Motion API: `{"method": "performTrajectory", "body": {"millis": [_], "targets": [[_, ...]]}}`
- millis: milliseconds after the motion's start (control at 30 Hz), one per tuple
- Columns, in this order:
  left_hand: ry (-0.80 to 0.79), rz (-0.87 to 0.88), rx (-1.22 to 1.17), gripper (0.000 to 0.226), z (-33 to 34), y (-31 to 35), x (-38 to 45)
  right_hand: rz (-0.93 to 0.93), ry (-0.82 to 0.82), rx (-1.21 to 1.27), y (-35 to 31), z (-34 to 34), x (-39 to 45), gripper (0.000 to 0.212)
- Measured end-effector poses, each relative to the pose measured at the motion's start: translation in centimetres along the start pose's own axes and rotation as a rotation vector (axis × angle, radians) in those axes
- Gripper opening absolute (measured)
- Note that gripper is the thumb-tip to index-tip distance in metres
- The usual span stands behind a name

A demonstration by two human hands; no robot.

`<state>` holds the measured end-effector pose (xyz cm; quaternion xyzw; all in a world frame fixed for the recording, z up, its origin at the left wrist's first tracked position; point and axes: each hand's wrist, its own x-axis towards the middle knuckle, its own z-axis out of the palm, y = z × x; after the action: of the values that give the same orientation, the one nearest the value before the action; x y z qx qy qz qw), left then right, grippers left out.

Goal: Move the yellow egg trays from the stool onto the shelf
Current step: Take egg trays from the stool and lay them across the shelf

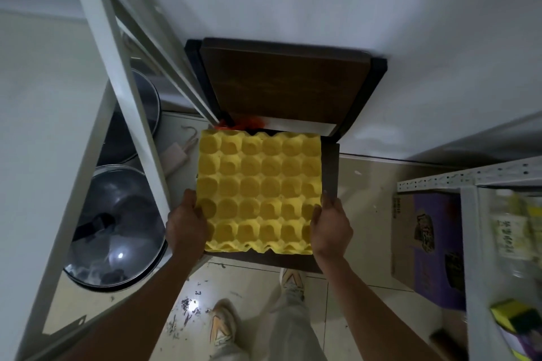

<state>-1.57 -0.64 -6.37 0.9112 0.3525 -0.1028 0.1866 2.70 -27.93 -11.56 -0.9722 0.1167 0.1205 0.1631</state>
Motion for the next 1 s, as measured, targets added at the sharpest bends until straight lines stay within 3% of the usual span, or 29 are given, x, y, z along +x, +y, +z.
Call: {"method": "performTrajectory", "body": {"millis": [267, 367, 467, 533, 600, 667, 733, 1000], "targets": [[-0.017, 0.032, -0.077, 0.009, -4.5, 1.5, -2.8, 0.075, 0.030, 0.365, 1.3, -5.2, -3.7, 0.019], [-0.043, 0.074, -0.117, 0.011, -5.8, 4.3, -4.6, 0.136, 0.118, 0.452, 3.7, -8.9, -7.1, 0.015], [-0.147, 0.195, -0.155, 0.009, -7.0, 8.0, -7.7, 0.254, 0.226, 0.530, 6.7, -13.3, -11.3, 0.018], [-0.224, 0.276, -0.192, 0.024, -7.8, 10.3, -10.2, 0.314, 0.311, 0.581, 8.6, -16.4, -14.8, 0.018], [-0.305, 0.390, -0.228, 0.023, -8.8, 12.3, -13.4, 0.388, 0.381, 0.631, 10.3, -19.4, -19.1, 0.014], [-0.384, 0.509, -0.252, 0.016, -9.9, 14.0, -17.4, 0.507, 0.402, 0.678, 12.0, -22.5, -23.9, 0.014], [-0.422, 0.634, -0.273, 0.030, -10.4, 15.0, -21.2, 0.649, 0.385, 0.745, 13.3, -25.4, -28.9, 0.014], [-0.549, 0.987, -0.198, 0.019, -16.4, 19.3, -39.3, 0.921, 0.517, 0.899, 17.7, -34.9, -49.2, 0.017]]}}
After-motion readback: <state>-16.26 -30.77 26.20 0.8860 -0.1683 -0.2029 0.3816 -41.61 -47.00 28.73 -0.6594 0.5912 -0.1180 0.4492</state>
